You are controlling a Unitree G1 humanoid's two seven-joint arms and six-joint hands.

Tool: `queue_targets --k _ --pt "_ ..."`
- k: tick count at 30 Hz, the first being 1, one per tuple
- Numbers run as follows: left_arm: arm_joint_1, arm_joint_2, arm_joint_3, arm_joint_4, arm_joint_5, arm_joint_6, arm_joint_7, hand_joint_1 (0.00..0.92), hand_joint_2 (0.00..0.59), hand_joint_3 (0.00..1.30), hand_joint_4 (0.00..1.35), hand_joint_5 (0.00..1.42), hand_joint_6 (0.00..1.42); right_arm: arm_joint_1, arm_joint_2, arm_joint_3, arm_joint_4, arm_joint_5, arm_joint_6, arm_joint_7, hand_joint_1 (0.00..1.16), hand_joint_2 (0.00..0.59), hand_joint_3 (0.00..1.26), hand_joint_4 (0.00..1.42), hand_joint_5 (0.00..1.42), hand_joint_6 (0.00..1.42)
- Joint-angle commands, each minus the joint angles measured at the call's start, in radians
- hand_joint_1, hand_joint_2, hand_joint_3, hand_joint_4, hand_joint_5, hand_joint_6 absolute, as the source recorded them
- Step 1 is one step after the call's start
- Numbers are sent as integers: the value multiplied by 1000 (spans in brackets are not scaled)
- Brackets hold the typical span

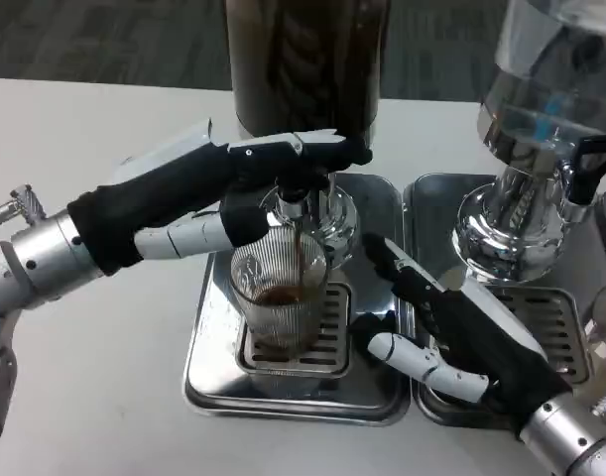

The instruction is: Grasp the cup under the faucet to collect the drink, then remove the cup.

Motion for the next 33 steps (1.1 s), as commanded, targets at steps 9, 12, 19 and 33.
queue_targets --k 9,12,19,33 --pt "45 27 -26 11 57 33 -30 0 91 210 88 119 235 -76 -21 29 45 -4 -9 66 360 203 0 0 0 0" --pt "47 28 -24 8 56 33 -27 0 92 210 91 119 235 -87 -22 34 49 -12 -11 66 387 196 0 0 0 0" --pt "50 29 -24 0 55 36 -26 0 94 210 93 119 235 -99 -12 27 60 -12 -11 49 394 197 0 0 0 0" --pt "59 34 -24 -13 58 40 -17 0 97 219 102 119 235 -150 0 32 103 -6 -3 65 406 208 0 0 0 0"
